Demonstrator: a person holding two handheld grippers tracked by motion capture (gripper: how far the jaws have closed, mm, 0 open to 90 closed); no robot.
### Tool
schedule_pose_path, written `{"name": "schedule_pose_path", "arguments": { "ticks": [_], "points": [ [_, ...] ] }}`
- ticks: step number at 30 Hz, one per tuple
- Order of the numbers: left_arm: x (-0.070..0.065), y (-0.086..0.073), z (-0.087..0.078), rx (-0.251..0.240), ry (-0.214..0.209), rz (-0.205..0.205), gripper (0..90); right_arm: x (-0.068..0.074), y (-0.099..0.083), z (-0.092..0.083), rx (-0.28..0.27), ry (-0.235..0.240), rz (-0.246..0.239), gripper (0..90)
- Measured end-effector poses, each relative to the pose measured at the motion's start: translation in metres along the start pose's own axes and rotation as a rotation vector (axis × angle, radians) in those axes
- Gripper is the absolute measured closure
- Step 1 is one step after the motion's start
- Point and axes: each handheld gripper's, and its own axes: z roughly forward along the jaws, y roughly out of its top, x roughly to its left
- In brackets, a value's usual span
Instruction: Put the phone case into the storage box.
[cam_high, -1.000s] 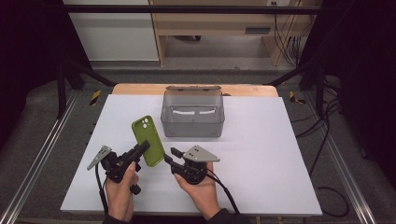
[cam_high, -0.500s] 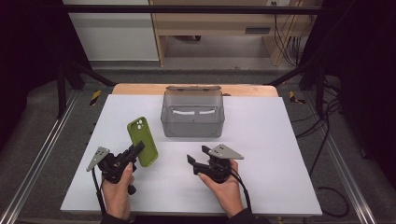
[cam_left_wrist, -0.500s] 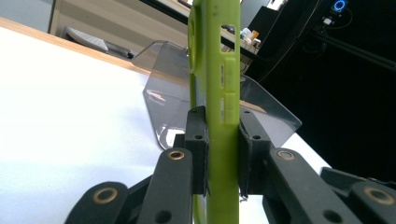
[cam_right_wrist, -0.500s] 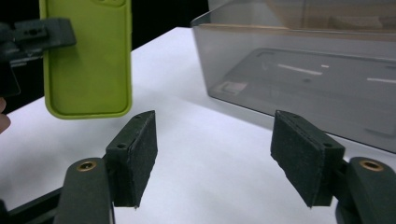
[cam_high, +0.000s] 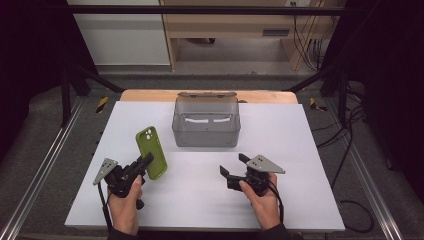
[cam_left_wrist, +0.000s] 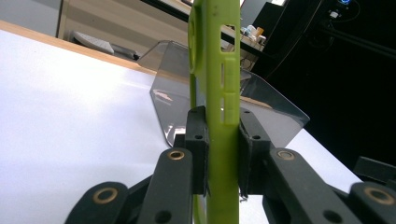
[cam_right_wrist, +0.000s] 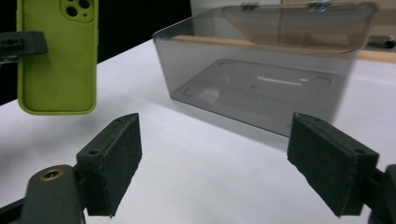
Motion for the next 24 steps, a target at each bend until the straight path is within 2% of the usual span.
{"name": "schedule_pose_path", "arguments": {
  "ticks": [3, 5, 11, 18, 22, 24],
  "points": [
    [0.001, 0.001, -0.001, -0.004, 0.007, 0.004, 77.2, -0.009, 0.0, -0.01, -0.02, -0.005, 0.009, 19.3],
    [0.002, 0.002, -0.002, -0.005, 0.011, 0.01, 77.1, -0.018, -0.002, -0.019, -0.052, -0.028, -0.006, 21.4],
    [0.003, 0.002, -0.002, -0.009, 0.015, 0.009, 77.2, -0.036, -0.006, -0.036, -0.101, -0.082, -0.053, 22.8],
    [0.003, 0.003, -0.003, -0.013, 0.013, 0.016, 77.2, -0.053, -0.012, -0.054, -0.092, -0.094, -0.075, 19.6],
    [0.002, 0.003, -0.004, -0.013, 0.011, 0.014, 77.2, -0.06, -0.014, -0.063, -0.073, -0.115, -0.109, 10.5],
    [0.002, 0.003, -0.003, -0.015, 0.008, 0.013, 77.2, -0.062, -0.014, -0.067, -0.069, -0.109, -0.104, 7.4]
  ]
}}
